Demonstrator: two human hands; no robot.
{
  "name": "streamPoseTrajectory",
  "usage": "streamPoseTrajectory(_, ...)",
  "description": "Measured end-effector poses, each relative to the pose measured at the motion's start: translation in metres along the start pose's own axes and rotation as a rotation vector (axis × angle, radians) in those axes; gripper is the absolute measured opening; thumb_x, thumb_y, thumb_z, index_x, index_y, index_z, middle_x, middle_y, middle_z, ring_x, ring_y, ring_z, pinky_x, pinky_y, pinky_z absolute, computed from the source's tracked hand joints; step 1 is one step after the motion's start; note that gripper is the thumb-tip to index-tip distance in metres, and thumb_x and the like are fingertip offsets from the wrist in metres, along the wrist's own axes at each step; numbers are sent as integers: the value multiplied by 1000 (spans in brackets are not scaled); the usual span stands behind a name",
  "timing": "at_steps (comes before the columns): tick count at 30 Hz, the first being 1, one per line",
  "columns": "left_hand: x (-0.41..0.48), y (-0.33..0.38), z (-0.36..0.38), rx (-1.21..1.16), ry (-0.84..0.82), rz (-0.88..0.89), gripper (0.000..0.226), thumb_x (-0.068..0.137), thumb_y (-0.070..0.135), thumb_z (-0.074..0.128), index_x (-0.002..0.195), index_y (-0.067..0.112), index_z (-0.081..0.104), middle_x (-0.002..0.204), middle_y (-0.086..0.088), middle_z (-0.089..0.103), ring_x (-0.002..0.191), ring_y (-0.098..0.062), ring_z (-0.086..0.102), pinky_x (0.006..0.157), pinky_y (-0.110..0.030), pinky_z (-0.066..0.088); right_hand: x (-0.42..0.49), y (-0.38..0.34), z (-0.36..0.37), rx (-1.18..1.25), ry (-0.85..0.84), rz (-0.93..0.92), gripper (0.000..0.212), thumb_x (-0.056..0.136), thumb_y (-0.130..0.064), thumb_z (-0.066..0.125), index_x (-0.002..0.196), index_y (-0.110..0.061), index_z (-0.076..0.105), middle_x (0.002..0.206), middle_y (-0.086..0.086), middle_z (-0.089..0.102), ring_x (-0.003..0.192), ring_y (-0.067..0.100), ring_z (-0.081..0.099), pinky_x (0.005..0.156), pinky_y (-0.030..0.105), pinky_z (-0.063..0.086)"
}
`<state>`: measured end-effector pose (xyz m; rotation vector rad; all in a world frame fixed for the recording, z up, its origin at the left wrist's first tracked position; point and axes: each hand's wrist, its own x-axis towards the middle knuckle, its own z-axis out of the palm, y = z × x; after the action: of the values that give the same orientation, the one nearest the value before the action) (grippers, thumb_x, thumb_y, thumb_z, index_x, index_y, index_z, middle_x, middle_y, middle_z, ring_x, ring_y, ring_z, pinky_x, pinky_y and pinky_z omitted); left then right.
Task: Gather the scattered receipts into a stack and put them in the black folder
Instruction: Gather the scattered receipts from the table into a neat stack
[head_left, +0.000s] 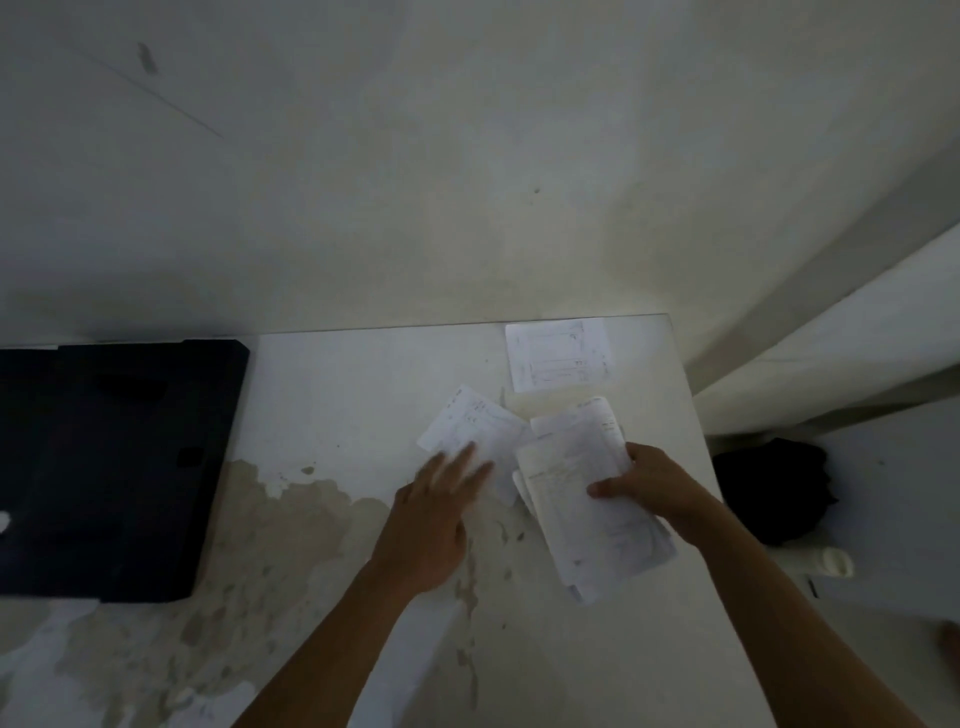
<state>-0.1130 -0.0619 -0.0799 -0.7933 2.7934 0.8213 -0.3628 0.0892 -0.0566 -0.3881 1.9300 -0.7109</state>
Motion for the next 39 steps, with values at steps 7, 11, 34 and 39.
streamPoseTrajectory(7, 2, -3, 7, 157, -115, 40, 68, 93, 18, 42, 149, 38, 10, 160, 13, -12, 147, -19, -16, 120, -46, 6, -7, 7, -26, 179, 16, -10, 48, 66, -24, 87, 107, -6, 70, 101, 12, 75, 94, 31, 72, 86, 49, 58)
streamPoseTrajectory(11, 4, -5, 8, 117, -139, 48, 59, 95, 16, 39, 147, 34, 19, 160, 13, -10, 146, -17, -18, 119, -45, 0, -11, -5, -45, 475, 81, -66, 52, 62, -22, 87, 106, 1, 71, 103, 14, 75, 95, 31, 72, 81, 43, 58)
streamPoseTrajectory(34, -25, -11, 3, -594, 470, -396, 41, 82, -11, 50, 109, 20, 47, 115, -1, 44, 97, 0, 54, 82, -19, 47, 28, -51, 64, 20, 116, -182, 61, 73, -24, 82, 123, -12, 51, 106, 1, 61, 95, 21, 62, 74, 29, 54)
streamPoseTrajectory(39, -28, -8, 7, -576, 444, -395, 47, 80, -13, 50, 111, 22, 47, 116, 1, 42, 96, -10, 55, 80, -17, 46, 49, -49, 5, 146, 146, -141, 52, 76, -35, 80, 117, -5, 67, 113, 8, 70, 105, 28, 67, 92, 43, 56)
